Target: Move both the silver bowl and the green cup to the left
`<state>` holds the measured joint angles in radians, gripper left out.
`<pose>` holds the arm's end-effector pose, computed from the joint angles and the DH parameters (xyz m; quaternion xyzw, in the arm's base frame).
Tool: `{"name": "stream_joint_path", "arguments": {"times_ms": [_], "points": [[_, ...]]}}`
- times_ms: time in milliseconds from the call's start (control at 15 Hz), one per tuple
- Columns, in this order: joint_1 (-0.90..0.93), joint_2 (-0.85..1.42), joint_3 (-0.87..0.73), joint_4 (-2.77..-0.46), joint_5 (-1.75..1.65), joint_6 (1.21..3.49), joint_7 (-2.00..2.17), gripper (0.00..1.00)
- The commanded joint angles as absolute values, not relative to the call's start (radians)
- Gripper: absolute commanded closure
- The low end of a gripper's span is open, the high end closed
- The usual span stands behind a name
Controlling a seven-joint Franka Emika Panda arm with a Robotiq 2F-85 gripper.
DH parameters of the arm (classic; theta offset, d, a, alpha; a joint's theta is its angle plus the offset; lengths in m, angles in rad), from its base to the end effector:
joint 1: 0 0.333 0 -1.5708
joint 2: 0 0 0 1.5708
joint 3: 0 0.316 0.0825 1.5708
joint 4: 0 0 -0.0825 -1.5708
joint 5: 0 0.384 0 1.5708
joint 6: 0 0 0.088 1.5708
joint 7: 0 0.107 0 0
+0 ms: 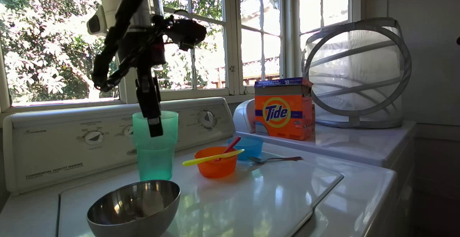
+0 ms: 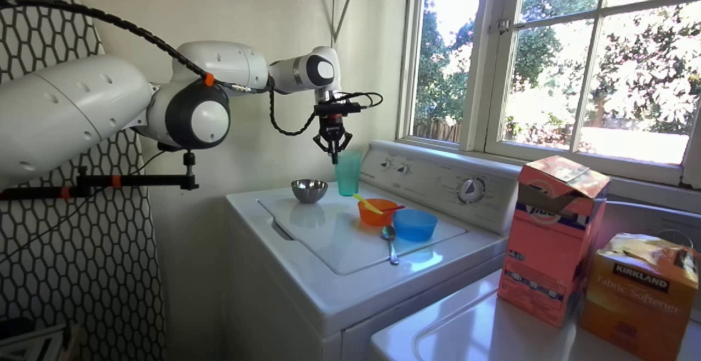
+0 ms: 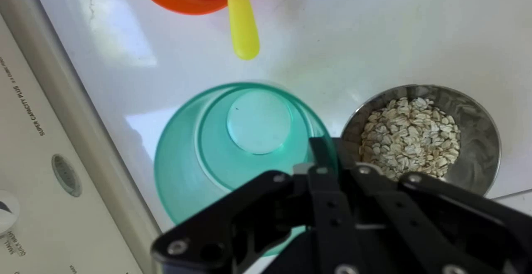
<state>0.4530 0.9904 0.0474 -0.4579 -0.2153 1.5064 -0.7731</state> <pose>0.7006 0.3308 0.4663 0.8131 0.5748 0.0158 0.0906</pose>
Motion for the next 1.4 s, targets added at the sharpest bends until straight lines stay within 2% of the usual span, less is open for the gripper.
{"name": "stream_joint_path", "arguments": {"times_ms": [0, 600, 667, 733, 1333], "points": [[0.443, 1.022, 0.061, -0.433, -0.201, 1.506, -0.811, 0.99], [0.444, 1.041, 0.056, -0.436, -0.207, 1.483, -0.837, 0.99], [0.443, 1.040, 0.059, -0.437, -0.204, 1.478, -0.841, 0.80], [0.443, 1.040, 0.058, -0.437, -0.205, 1.475, -0.843, 0.69], [0.444, 0.983, 0.056, -0.457, -0.206, 1.407, -0.865, 0.04]]}}
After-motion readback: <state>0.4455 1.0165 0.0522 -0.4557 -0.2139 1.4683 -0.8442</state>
